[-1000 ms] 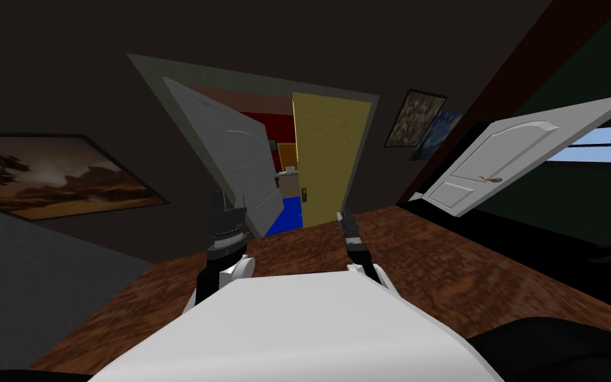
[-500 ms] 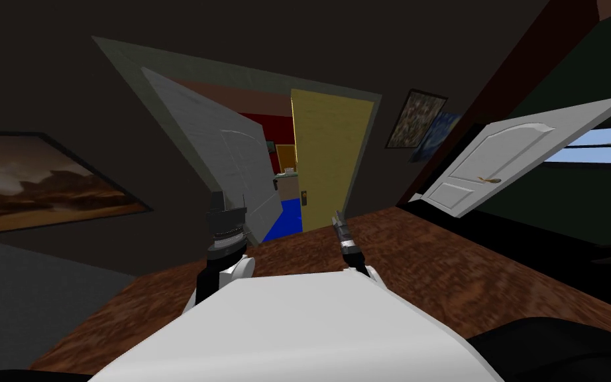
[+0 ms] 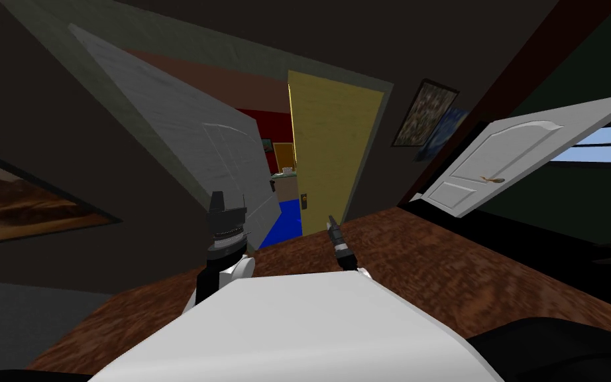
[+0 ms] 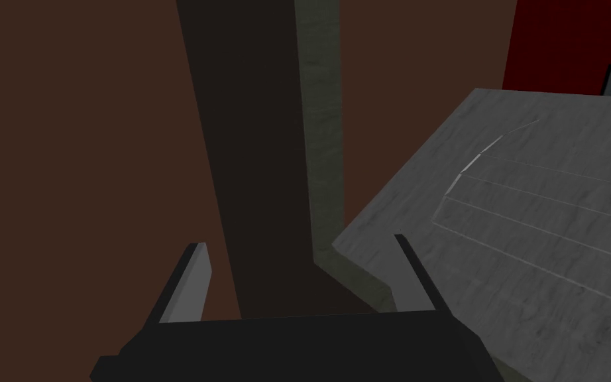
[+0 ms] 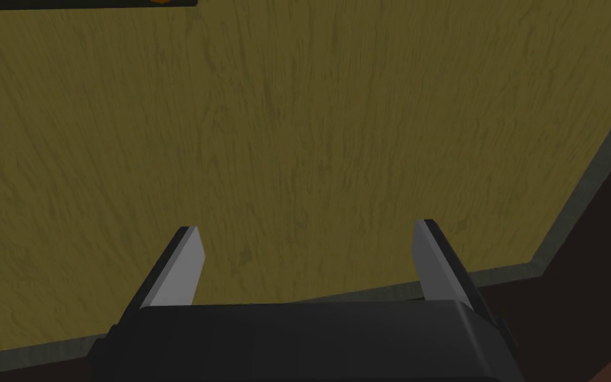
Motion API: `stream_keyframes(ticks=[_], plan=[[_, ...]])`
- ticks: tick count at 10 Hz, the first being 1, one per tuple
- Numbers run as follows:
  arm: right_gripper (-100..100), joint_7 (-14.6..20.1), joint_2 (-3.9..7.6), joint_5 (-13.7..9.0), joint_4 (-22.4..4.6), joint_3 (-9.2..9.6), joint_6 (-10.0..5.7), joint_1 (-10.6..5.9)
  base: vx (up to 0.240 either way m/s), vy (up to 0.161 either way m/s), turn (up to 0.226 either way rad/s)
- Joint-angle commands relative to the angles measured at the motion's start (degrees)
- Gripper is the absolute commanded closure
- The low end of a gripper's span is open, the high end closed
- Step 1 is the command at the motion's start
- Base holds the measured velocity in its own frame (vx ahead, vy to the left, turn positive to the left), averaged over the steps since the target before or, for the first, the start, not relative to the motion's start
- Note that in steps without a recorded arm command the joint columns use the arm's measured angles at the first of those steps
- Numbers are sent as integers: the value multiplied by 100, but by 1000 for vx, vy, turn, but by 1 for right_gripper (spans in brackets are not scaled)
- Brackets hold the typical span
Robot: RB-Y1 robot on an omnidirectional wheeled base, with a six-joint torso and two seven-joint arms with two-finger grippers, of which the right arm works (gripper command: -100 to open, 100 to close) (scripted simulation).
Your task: Push the door open
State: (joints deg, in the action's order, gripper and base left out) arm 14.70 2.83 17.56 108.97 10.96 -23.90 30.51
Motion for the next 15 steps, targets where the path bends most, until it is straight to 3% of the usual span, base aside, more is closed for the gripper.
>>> stream_keyframes(ticks=[1,8,15], plan=[[-100,70,-22,142,-180,102,34,-15,195,36,-47],[-100,308,-166,666,-823,487,141,-34,199,35,-35],[-100,454,-320,987,-1217,722,207,-46,195,38,-21]])
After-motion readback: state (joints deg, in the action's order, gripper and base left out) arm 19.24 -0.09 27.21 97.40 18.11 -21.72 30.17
